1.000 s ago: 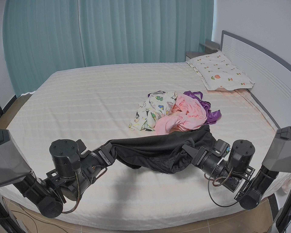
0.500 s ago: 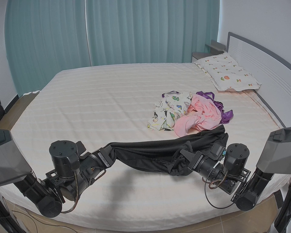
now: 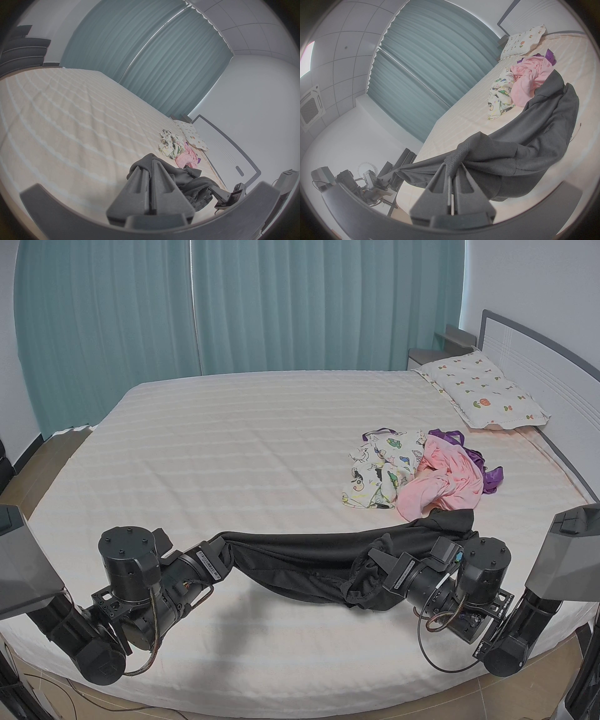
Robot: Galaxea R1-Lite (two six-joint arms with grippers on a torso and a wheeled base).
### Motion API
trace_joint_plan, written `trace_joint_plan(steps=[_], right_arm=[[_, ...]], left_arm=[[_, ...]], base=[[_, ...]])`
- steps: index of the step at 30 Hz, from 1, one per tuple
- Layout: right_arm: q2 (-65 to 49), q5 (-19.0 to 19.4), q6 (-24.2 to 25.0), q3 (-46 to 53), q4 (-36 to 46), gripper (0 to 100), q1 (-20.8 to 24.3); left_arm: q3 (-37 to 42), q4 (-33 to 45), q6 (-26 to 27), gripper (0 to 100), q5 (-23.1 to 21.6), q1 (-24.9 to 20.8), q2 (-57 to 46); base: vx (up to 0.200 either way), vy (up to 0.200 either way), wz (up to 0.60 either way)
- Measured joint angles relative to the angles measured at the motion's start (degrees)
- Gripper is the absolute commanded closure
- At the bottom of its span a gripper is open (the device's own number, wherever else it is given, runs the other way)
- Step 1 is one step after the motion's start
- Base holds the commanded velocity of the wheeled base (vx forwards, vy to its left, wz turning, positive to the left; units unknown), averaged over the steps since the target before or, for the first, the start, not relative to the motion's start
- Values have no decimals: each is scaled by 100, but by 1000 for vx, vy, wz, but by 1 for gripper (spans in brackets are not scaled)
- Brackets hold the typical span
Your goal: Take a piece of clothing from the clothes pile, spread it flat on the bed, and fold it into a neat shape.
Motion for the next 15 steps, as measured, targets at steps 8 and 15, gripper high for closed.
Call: trace_joint_plan(steps=[8,15], right_arm=[[-4,-2,9,-6,0,100,24],[-54,-110,-35,-20,2,100,24]], left_arm=[[-2,2,13,100,9,-5,-24],[-9,2,71,100,57,9,-104]], base=[[0,200,0],[0,200,0]])
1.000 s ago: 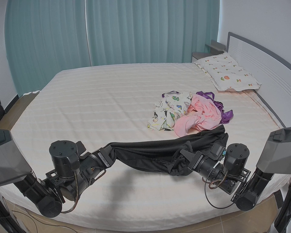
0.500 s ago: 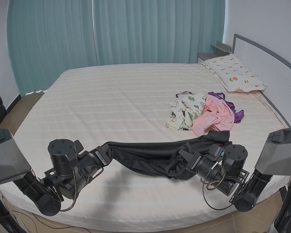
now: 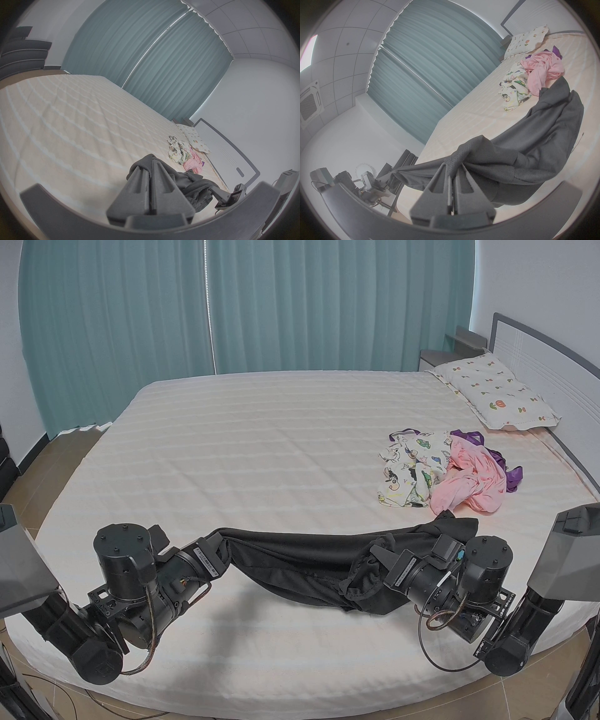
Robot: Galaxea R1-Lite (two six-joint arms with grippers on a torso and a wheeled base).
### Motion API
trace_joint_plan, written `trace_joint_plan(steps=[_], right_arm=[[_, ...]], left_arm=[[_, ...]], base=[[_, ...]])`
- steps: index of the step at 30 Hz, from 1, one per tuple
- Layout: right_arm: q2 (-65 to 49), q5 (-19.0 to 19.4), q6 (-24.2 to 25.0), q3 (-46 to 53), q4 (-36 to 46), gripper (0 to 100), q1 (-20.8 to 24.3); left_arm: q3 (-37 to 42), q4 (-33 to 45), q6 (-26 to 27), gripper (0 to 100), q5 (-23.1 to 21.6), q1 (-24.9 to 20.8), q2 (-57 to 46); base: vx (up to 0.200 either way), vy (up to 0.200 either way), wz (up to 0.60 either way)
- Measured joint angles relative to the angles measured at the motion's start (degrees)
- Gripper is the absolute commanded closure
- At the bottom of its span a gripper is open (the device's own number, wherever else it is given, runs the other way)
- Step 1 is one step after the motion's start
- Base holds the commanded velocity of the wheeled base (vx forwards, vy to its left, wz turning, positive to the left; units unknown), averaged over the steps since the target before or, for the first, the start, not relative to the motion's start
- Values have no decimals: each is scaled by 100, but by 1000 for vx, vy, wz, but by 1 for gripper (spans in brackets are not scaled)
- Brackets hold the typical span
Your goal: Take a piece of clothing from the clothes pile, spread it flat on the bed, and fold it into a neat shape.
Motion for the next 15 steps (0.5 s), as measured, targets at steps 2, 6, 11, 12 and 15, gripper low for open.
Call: trace_joint_plan(steps=[2,6,11,12,15], right_arm=[[-49,-87,-22,-11,-2,100,6],[-115,-122,-28,-26,-2,100,11],[-143,-123,-33,-30,-2,100,11],[-149,-123,-38,-30,0,100,11],[-204,-128,-49,-30,0,100,0]], left_arm=[[16,9,49,100,9,-2,-67],[27,50,79,100,13,11,-185],[135,23,140,100,-9,69,-257],[179,9,154,100,-22,66,-265],[229,-7,178,100,-33,49,-276]], base=[[0,200,0],[0,200,0],[0,200,0],[0,0,0],[0,0,0]])
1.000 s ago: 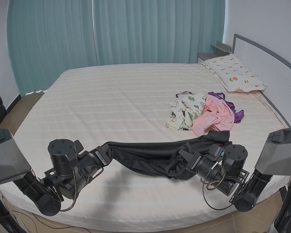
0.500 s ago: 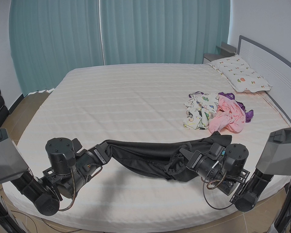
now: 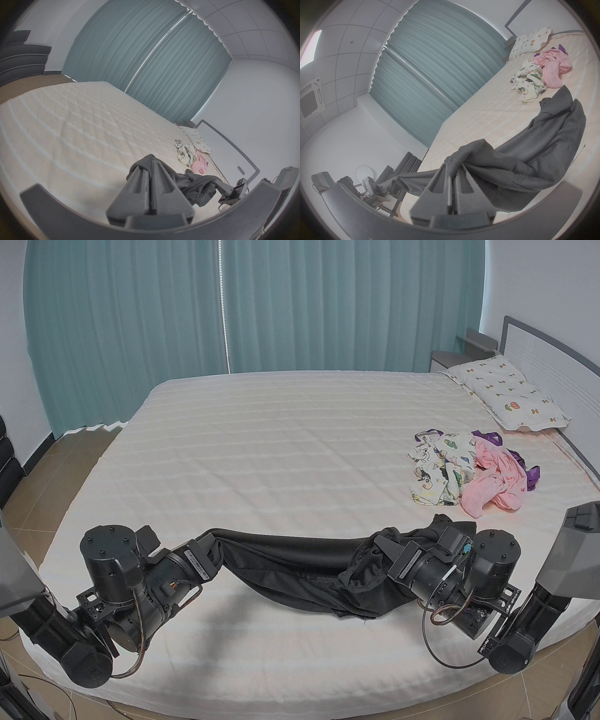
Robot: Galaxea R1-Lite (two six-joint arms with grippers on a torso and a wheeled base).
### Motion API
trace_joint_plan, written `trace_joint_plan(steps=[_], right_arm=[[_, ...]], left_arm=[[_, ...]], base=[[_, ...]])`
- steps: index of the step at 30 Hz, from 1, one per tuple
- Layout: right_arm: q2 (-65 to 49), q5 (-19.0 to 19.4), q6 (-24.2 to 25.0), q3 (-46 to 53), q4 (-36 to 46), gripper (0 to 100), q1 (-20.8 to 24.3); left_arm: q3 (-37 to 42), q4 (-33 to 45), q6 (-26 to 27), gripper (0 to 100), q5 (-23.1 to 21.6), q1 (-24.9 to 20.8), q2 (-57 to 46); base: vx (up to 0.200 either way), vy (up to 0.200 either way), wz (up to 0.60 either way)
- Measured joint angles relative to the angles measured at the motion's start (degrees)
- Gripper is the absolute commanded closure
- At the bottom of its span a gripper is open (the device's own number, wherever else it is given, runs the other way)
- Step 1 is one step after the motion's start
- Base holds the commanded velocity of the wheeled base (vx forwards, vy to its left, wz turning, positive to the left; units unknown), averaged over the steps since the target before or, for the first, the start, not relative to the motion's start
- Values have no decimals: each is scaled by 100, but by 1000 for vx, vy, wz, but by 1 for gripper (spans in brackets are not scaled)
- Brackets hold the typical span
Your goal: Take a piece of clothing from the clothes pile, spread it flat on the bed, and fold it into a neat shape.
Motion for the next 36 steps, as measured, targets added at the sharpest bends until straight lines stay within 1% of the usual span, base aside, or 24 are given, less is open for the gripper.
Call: trace_joint_plan(steps=[8,15,22,29,32,36], right_arm=[[-226,5,-33,38,-6,100,-37],[-315,123,35,94,-2,100,-39],[-372,148,7,168,0,100,-37],[-588,230,-9,267,0,100,57],[-785,251,-15,312,2,100,116],[-1362,296,-132,422,0,100,293]], left_arm=[[11,-5,-44,100,-24,-38,7],[13,-5,-82,100,-22,-204,66],[40,-2,-84,100,-21,-306,49],[51,2,-139,100,-7,-432,-113],[60,20,-176,100,1,-547,-304],[93,55,-178,100,99,-884,-764]], base=[[0,0,0],[-200,0,0],[-200,0,0],[-200,0,0],[-200,0,0],[0,0,0]])
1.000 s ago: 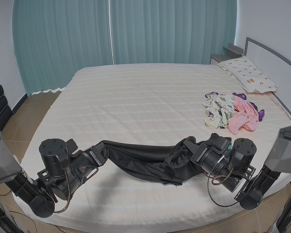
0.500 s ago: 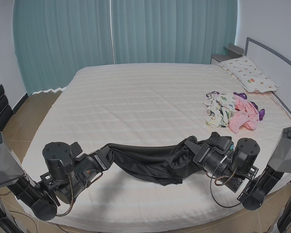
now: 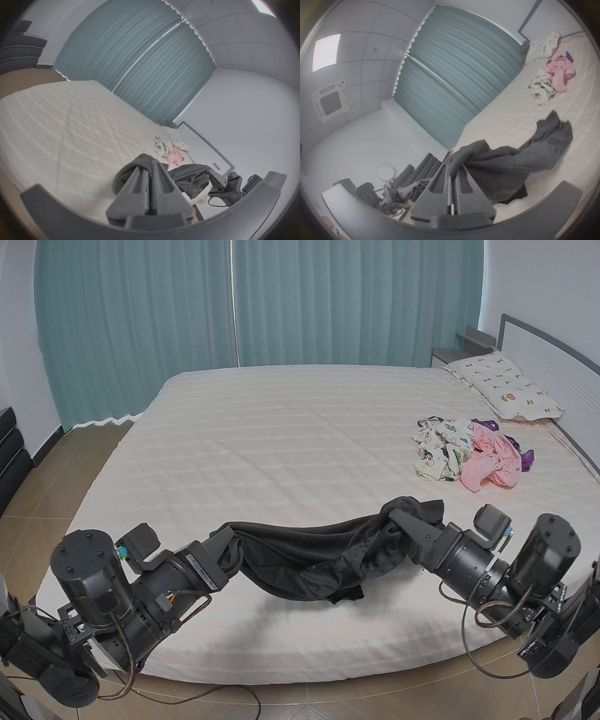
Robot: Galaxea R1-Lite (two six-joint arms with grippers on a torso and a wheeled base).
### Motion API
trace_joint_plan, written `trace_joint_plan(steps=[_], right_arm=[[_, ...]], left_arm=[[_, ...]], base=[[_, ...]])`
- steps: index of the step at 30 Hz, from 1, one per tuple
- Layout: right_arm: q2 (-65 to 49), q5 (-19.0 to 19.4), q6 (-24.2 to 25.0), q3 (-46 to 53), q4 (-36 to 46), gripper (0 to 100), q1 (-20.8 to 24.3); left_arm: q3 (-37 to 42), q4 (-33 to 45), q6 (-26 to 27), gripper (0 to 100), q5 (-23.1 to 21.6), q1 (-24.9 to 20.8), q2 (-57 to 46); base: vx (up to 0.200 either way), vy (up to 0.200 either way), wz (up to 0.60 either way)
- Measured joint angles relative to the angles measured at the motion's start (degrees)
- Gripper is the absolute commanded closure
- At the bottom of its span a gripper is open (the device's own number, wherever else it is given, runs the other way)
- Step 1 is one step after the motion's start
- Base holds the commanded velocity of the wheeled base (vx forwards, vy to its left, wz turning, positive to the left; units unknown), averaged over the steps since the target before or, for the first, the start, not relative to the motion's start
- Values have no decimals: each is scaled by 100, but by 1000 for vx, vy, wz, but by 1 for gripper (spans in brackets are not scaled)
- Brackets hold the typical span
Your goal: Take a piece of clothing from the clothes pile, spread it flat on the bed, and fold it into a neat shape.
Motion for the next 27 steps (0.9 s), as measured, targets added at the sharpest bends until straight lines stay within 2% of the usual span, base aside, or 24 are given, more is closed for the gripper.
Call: trace_joint_plan(steps=[3,7,12,20,25,27], right_arm=[[-513,24,-178,24,39,100,112],[-1185,89,-391,-135,492,100,165],[-2081,243,-539,-1091,1949,100,33],[-2591,352,-477,-3339,3422,100,-618],[-2334,372,-430,-4675,4198,100,-1092],[-2042,380,-427,-5279,4532,100,-1359]], left_arm=[[-55,41,35,100,99,-201,-333],[-330,378,161,100,169,-268,-625],[-1330,1180,306,100,182,-78,-918],[-2792,2097,354,100,178,419,-1052],[-3365,2477,310,100,173,661,-923],[-3605,2647,244,100,169,777,-777]], base=[[0,0,0],[0,0,0],[0,0,0],[0,0,0],[0,0,0],[200,0,0]])
